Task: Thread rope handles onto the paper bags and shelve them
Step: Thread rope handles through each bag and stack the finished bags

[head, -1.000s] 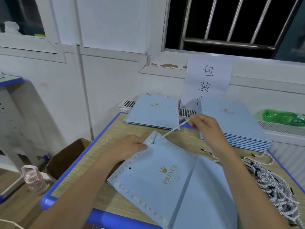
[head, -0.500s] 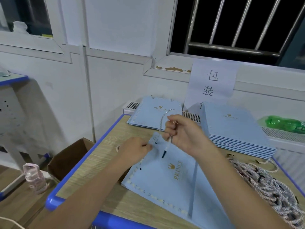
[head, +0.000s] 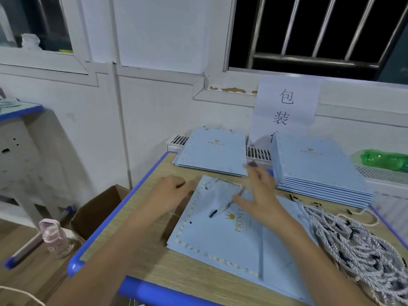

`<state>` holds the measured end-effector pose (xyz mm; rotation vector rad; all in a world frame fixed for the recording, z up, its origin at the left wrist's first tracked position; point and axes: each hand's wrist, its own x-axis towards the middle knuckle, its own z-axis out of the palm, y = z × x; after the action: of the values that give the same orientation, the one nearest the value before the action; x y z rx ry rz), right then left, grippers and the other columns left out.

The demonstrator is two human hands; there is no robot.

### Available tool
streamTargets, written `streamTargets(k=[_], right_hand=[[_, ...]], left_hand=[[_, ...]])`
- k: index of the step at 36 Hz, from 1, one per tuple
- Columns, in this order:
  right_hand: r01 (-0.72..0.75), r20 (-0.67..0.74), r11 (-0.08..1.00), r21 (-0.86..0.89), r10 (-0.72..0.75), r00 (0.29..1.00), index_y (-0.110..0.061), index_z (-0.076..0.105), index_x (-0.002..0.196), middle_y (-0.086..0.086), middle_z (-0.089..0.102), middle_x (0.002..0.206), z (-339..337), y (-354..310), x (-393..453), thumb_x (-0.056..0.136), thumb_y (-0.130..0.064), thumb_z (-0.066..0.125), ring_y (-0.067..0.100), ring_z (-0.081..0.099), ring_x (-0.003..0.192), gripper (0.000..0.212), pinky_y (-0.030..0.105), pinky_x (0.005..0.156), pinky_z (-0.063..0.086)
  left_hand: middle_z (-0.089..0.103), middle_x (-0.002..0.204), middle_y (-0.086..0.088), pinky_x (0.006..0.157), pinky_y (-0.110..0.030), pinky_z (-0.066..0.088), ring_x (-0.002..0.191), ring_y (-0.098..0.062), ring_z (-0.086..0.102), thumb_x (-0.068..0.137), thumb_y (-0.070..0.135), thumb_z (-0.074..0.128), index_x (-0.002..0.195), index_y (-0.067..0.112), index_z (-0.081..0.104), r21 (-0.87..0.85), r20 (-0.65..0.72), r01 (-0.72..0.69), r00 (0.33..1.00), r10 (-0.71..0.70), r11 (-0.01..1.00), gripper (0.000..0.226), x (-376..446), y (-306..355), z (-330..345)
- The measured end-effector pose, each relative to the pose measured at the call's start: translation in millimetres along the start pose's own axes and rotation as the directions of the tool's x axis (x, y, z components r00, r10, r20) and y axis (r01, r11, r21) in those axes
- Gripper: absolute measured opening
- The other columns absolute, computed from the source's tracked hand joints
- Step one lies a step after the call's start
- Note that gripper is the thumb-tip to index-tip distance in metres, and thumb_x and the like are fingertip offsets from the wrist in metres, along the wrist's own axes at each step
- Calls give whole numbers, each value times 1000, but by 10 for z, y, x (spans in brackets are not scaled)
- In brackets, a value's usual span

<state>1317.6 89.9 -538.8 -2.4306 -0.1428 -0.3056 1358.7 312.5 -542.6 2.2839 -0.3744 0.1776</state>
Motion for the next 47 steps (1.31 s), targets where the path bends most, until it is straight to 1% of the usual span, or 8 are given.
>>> streamTargets(k=[3, 5, 10, 13, 18, 26, 41, 47], right_hand=[[244, 209, 968, 62, -252, 945, -30, 59, 114, -9, 51, 120, 66, -16, -67, 85, -25, 69, 10, 42, 119, 31, 25, 104, 33], [321, 286, 945, 61, -324, 902, -25, 67, 100, -11, 59, 102, 143, -56, -71, 85, -24, 70, 9, 51, 104, 16, 29, 94, 43], [384, 223, 923, -9, -372, 901, -22, 64, 82, -12, 58, 82, 240, -181, -96, 86, -23, 67, 3, 52, 83, 6, 23, 78, 45], [354, 181, 935, 25, -352, 918, -21, 62, 85, -12, 62, 86, 258, -234, -154, 89, -23, 64, 3, 56, 83, 5, 20, 75, 46], [368, 133, 928, 65, -373, 918, -21, 67, 89, -11, 64, 85, 317, -335, -221, 88, -19, 65, 4, 58, 81, 2, 20, 74, 47], [365, 13, 931, 2, -365, 931, -16, 72, 92, -8, 59, 86, 333, -480, -226, 87, -11, 64, -1, 51, 78, 10, 7, 72, 38], [351, 121, 936, -40, -344, 931, -16, 73, 102, -2, 64, 101, 290, -536, -262, 90, -11, 59, 6, 57, 90, 19, 14, 82, 43], [270, 54, 957, 105, -277, 959, -24, 71, 92, -19, 59, 84, 380, -560, -276, 86, -6, 62, -2, 56, 79, 21, 6, 74, 41]], left_hand=[[43, 45, 6, 51, -16, 33, 42, -4, 38, 93, 33, 55, 48, 13, 45, -19, 179, -50, 983, 53, 999, 50, -89, -80, -118], [42, 49, 3, 57, -26, 32, 49, -9, 39, 89, 37, 57, 49, 10, 46, -17, 273, -51, 961, 54, 999, 50, -161, -152, -122], [46, 57, -1, 57, -22, 32, 56, -10, 39, 63, 20, 44, 54, -2, 50, -272, 289, 20, 955, 62, 962, 25, -176, -150, -74], [57, 66, -5, 57, -18, 37, 60, -10, 49, 54, 11, 46, 67, -3, 63, -363, 361, 72, 930, 69, 929, 26, -171, -170, -62], [64, 73, 1, 67, -19, 42, 71, -10, 58, 62, 18, 58, 64, 19, 68, -448, 360, 60, 925, 119, 892, 11, -200, -199, -23], [61, 67, 6, 65, -19, 39, 66, -10, 54, 71, 20, 54, 71, 13, 61, -480, 326, 43, 936, 133, 876, 10, -220, -174, 9], [64, 64, 9, 60, -13, 43, 61, -4, 57, 71, 18, 55, 75, 6, 62, -533, 348, 66, 926, 148, 844, 15, -220, -149, 25], [62, 66, 9, 61, -15, 42, 63, -4, 56, 69, 12, 55, 77, 7, 61, -567, 325, 44, 929, 175, 822, 11, -229, -142, 19]])
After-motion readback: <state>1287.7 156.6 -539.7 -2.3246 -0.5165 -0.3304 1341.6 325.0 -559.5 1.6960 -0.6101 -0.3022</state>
